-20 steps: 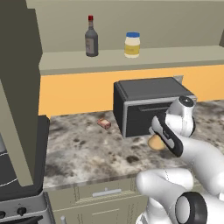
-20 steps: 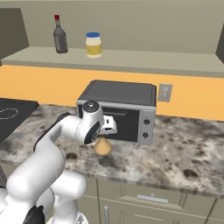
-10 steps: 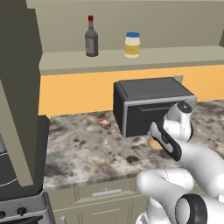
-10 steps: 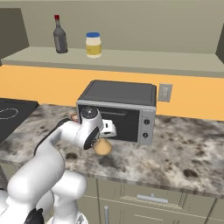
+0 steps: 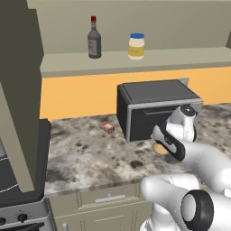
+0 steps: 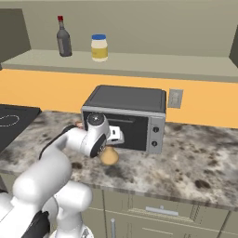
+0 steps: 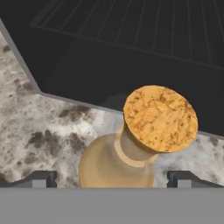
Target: Pick the oil and vinegar bottle and mayonnaise from the counter and place them in the cabinet.
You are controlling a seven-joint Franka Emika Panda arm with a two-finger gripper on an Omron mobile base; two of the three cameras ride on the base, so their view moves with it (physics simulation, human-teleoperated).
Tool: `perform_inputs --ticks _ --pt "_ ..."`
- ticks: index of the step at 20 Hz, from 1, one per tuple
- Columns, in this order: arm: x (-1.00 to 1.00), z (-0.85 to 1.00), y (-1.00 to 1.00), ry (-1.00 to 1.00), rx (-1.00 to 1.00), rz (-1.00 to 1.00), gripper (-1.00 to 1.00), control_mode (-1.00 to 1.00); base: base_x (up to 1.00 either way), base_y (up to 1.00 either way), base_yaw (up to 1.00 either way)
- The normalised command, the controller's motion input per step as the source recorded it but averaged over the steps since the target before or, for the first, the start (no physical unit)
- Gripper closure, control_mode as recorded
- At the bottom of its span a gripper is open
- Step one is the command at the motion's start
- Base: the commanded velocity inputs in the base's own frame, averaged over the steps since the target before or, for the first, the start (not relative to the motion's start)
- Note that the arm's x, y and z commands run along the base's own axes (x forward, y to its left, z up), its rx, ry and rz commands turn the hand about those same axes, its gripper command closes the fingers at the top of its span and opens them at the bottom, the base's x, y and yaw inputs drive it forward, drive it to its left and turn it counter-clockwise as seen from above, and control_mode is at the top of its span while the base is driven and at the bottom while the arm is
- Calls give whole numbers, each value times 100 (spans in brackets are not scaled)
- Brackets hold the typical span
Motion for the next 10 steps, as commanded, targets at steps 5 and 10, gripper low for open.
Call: perform_inputs --ticks 5,10 --pt "18 0 -5 0 0 0 -100 -100 0 0 0" --pt "14 0 -4 0 0 0 -100 -100 0 0 0"
